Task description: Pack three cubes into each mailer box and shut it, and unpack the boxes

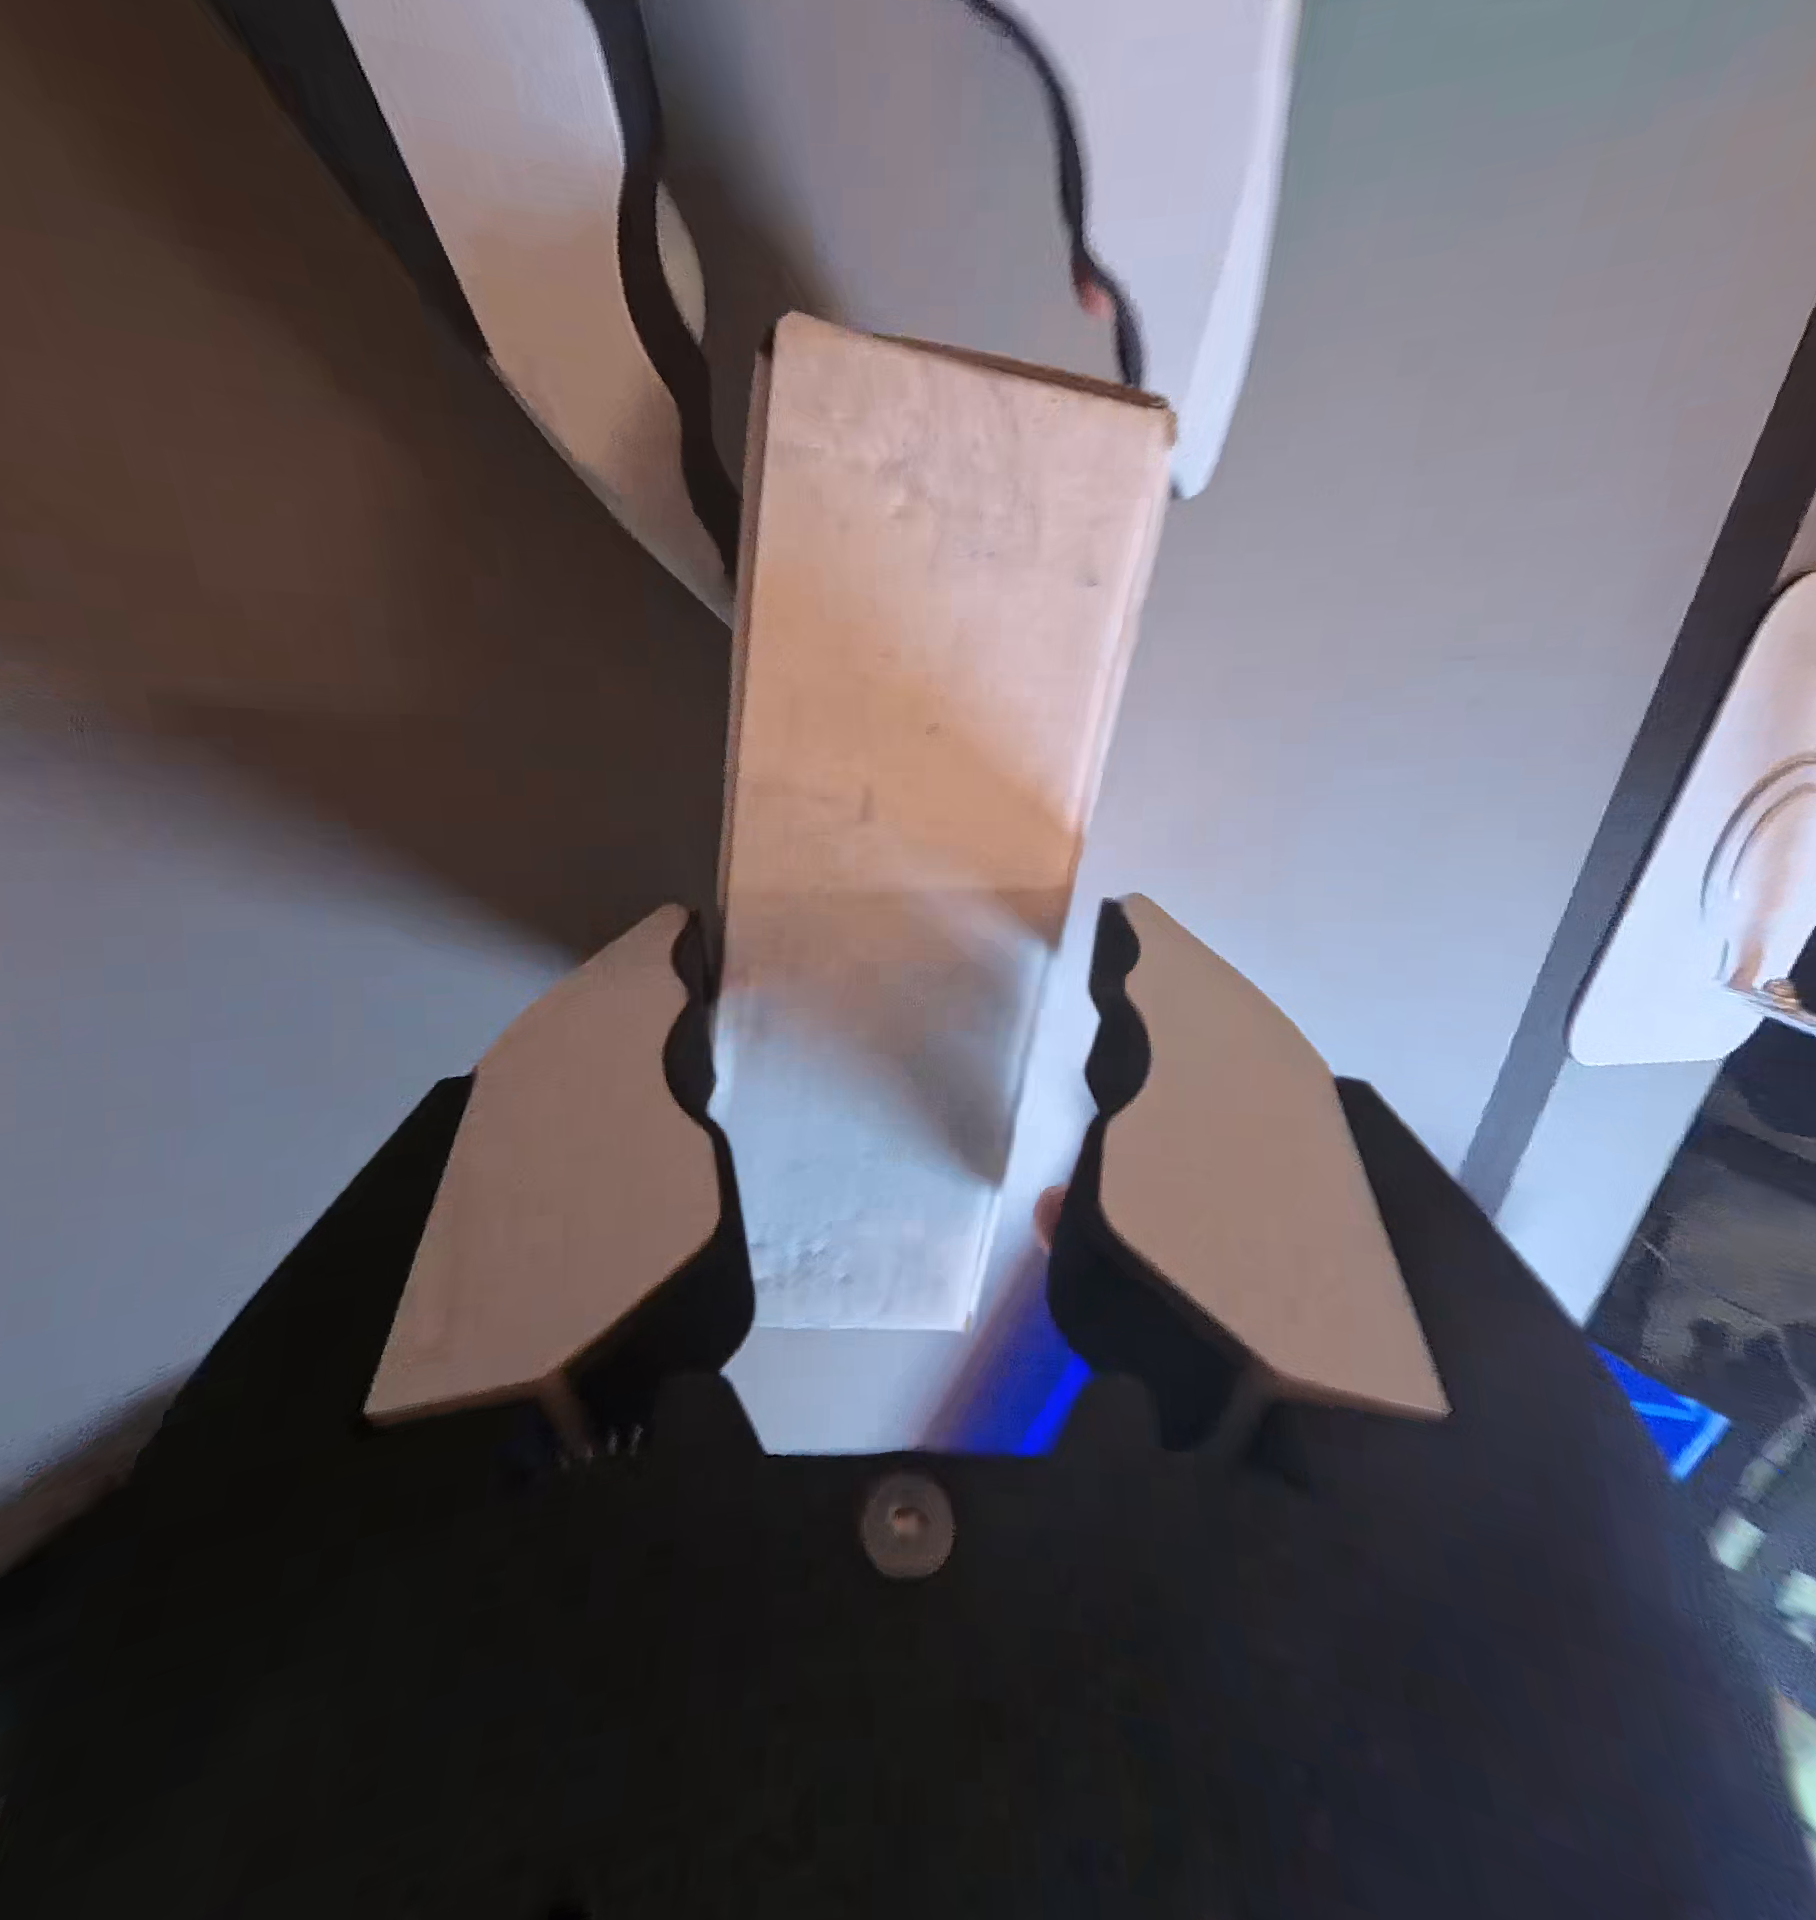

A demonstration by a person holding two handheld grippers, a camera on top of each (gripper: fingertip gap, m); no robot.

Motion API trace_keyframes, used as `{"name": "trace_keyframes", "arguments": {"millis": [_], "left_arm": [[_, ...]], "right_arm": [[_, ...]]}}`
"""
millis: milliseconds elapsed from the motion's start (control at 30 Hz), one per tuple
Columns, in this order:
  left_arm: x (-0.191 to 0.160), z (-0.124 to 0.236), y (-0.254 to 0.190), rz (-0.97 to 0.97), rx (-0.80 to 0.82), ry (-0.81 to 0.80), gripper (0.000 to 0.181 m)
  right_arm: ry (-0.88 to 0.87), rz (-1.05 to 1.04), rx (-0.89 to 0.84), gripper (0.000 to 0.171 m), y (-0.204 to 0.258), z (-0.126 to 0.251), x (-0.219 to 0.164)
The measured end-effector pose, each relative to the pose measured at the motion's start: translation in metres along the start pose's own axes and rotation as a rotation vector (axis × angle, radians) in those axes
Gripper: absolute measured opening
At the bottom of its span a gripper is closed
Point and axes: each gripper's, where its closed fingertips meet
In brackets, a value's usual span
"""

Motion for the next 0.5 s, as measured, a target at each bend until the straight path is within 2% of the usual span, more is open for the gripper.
{"name": "trace_keyframes", "arguments": {"millis": [33, 133, 200, 267, 400, 500], "left_arm": [[0.002, 0.001, -0.001, -0.014, 0.017, -0.002, 0.075], [0.007, 0.006, 0.007, -0.012, 0.076, -0.047, 0.072], [0.010, 0.013, 0.019, 0.072, 0.092, -0.069, 0.078], [0.013, 0.021, 0.031, 0.161, 0.099, -0.115, 0.076], [0.010, 0.030, 0.048, 0.250, 0.126, -0.152, 0.071], [0.011, 0.032, 0.048, 0.246, 0.139, -0.157, 0.070]], "right_arm": [[0.030, 0.027, -0.022, 0.065, 0.002, -0.003, -0.001], [0.036, 0.076, -0.129, 0.065, -0.006, 0.008, 0.000], [0.032, 0.058, -0.186, 0.065, -0.018, 0.028, -0.007], [0.048, 0.019, -0.294, 0.065, -0.045, 0.058, -0.026], [0.180, -0.055, -0.579, 0.064, -0.126, 0.118, -0.097], [0.351, -0.137, -0.676, 0.065, -0.173, 0.127, -0.174]]}}
Point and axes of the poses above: each gripper's, where its closed fingertips meet, z back along the fingers, x out of its top, y = z × x across the jaws, and after that the axes turned 1 degree about y, right-handed
